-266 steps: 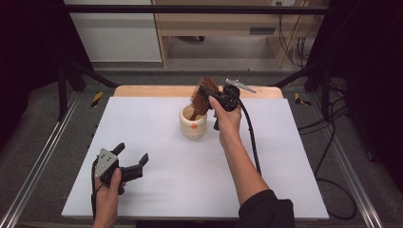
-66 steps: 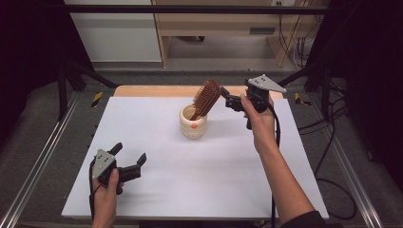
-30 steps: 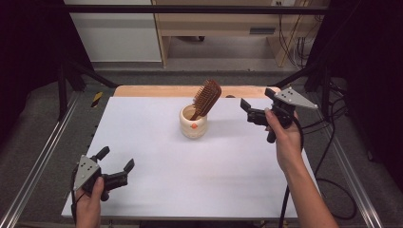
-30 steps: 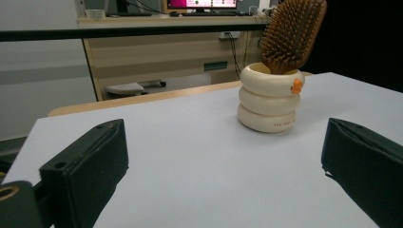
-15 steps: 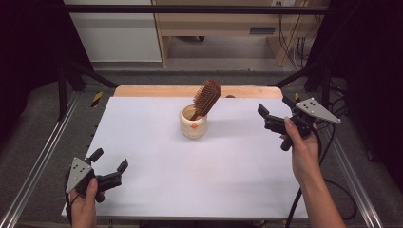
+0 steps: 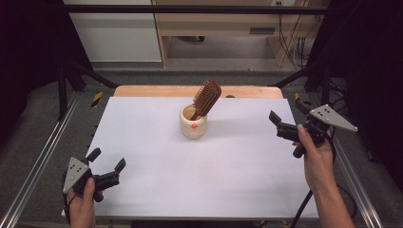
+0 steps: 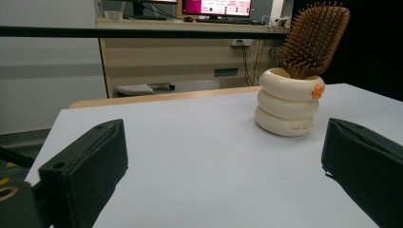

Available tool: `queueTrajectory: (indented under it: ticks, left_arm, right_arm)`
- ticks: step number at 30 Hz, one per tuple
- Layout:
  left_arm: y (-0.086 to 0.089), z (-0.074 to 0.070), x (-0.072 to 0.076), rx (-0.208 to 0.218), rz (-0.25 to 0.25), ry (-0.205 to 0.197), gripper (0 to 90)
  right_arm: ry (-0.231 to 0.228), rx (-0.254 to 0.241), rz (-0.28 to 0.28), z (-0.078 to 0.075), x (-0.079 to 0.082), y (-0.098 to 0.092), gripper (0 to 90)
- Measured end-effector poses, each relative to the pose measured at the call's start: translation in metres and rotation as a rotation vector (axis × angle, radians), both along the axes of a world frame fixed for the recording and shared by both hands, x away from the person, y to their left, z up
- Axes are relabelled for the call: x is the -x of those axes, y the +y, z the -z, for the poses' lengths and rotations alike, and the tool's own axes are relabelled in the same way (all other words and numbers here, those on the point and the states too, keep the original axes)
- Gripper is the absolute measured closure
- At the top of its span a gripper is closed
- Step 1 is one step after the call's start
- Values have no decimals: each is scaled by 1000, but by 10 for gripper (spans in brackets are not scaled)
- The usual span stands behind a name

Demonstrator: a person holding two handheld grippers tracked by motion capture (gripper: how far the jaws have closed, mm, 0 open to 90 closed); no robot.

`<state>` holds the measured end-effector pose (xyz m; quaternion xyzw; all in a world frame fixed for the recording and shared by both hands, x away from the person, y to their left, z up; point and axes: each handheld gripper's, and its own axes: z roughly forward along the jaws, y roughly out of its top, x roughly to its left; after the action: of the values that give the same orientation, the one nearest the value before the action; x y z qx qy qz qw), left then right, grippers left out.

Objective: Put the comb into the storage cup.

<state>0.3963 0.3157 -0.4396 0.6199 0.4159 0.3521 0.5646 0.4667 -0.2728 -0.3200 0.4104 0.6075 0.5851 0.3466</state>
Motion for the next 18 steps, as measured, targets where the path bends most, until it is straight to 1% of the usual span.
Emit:
queueTrajectory:
  ticks: [3,4,7,9,10,17,18]
  left_arm:
    - [1,0,0,-1,-1,-3,15]
    - [1,0,0,1,-1,-3,16]
    - [3,0,0,7,-6,0,16]
    - [4,0,0,11,-8,-3,16]
    - [4,0,0,10,-8,-4,16]
    - [3,0,-2,6,-4,-6,15]
    - [3,0,-2,6,-3,-5,15]
  right_arm:
    - [2,5,-1,3,4,-4,17]
    - [2,16,7,5,6,-7,21]
    - [-2,17,10,7,9,-11,22]
    - [-2,32,17,11,14,-15,22]
    - [-2,32,17,11,14,-15,22]
    - [-3,34,23,24,26,-25,27]
    - [4,34,23,29,29,-28,27]
